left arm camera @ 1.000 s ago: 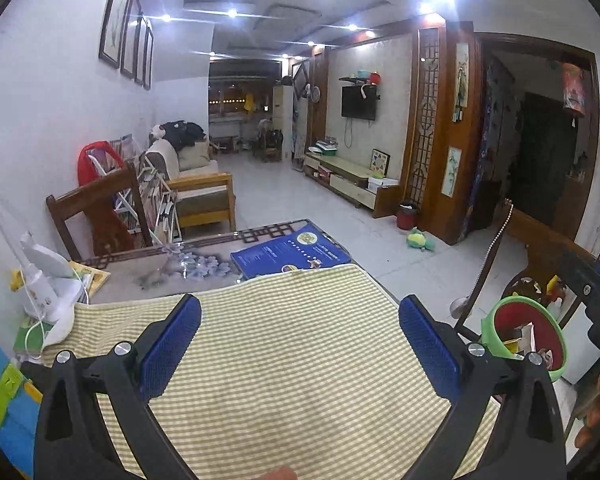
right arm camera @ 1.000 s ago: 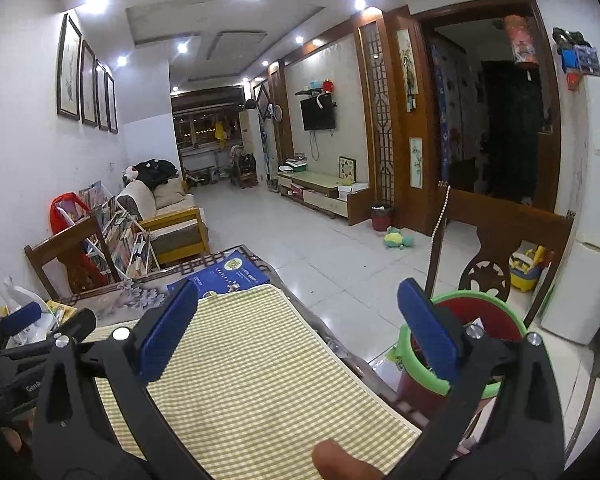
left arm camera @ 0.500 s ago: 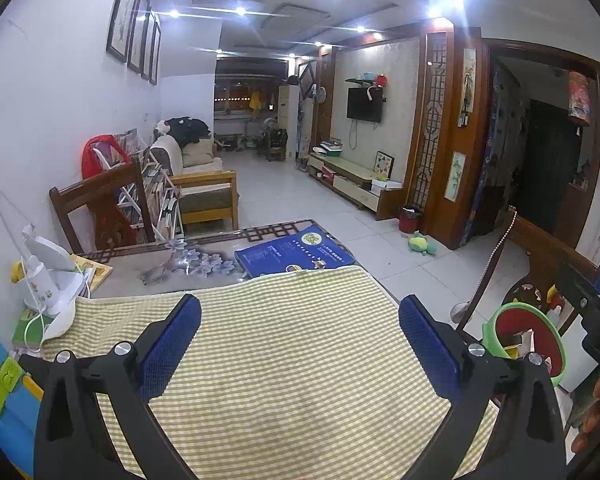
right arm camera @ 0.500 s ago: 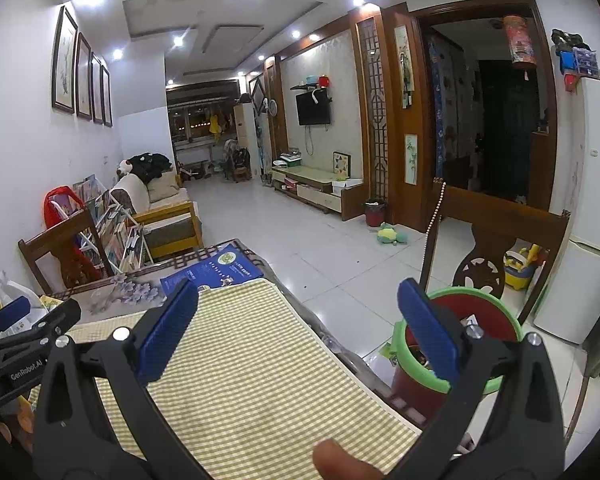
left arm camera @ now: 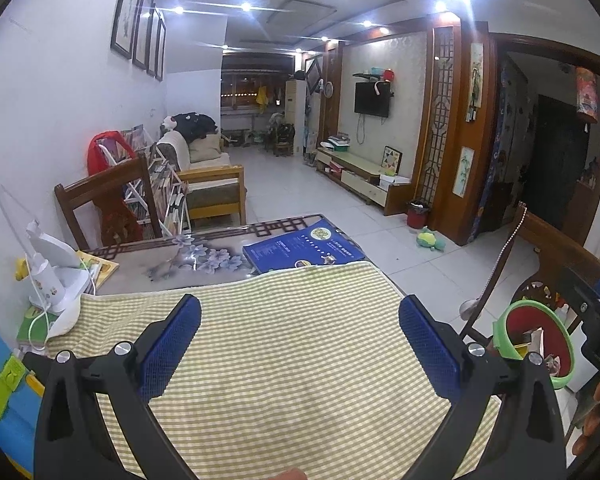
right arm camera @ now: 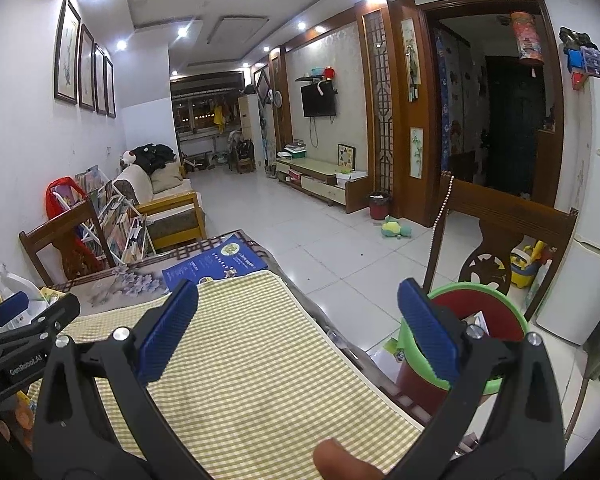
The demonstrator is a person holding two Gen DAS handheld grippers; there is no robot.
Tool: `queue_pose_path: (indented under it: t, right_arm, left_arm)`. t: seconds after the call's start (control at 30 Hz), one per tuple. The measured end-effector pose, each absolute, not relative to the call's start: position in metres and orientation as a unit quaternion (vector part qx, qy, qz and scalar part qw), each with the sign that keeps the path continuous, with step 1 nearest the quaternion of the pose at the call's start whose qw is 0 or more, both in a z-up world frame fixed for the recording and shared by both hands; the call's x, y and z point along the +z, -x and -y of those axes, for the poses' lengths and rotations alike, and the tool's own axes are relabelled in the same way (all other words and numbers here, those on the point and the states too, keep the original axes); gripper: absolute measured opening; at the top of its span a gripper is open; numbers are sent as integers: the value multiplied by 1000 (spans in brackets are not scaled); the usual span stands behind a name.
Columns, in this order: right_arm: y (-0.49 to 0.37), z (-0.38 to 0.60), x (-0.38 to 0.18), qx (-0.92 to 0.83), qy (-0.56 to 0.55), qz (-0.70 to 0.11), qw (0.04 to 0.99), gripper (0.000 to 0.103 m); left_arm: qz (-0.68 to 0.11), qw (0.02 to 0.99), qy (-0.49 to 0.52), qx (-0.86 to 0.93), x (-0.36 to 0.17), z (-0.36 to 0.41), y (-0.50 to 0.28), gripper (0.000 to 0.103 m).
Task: Collect trash
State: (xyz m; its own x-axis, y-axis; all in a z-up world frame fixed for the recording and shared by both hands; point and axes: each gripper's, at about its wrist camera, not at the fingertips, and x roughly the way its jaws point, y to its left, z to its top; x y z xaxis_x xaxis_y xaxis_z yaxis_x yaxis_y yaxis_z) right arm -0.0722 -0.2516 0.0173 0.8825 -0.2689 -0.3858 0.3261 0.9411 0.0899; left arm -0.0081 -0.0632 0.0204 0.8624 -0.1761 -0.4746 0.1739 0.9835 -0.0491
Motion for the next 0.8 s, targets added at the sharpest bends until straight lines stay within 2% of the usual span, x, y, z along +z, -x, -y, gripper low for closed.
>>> queue_pose_path:
  t: [0.8]
  right_arm:
    - [42,243,-1,-130,-71,-221,964,98]
  left_arm:
    - [-261,963,21,-60,12,42,-10,95]
